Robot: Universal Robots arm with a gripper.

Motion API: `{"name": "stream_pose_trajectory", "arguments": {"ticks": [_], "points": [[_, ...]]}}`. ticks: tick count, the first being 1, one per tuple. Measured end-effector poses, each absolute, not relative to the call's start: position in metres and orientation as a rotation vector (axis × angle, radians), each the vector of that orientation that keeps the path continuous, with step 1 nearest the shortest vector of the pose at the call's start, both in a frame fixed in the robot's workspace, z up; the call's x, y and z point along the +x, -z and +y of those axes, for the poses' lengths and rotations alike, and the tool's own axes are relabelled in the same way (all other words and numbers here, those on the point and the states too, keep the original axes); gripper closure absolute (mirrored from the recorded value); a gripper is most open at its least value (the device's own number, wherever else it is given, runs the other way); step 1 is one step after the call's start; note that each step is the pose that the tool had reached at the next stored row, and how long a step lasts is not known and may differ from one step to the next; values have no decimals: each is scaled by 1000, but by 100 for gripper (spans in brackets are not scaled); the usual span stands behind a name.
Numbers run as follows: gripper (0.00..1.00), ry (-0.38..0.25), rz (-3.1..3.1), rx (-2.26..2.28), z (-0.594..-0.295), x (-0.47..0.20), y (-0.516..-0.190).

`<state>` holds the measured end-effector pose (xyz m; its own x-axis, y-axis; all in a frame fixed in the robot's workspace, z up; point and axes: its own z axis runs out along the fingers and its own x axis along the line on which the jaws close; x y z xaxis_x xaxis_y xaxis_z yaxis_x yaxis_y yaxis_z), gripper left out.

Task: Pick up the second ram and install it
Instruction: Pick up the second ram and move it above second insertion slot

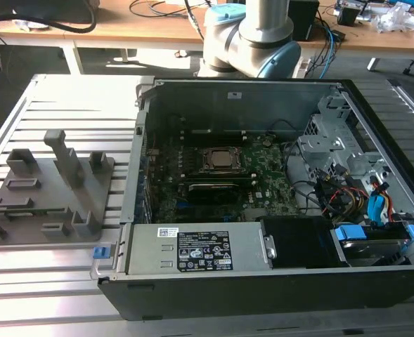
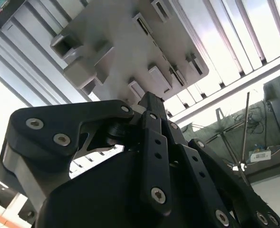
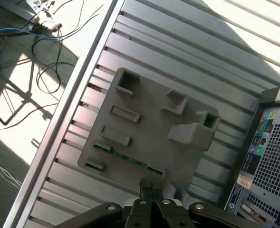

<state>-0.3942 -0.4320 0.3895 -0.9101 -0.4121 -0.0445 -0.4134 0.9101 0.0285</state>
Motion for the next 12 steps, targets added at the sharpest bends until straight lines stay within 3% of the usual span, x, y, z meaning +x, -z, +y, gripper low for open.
{"name": "stream_pose_trajectory", "arguments": {"ticks": [12], "points": [[89, -62, 2965, -928, -432, -394, -390]]}}
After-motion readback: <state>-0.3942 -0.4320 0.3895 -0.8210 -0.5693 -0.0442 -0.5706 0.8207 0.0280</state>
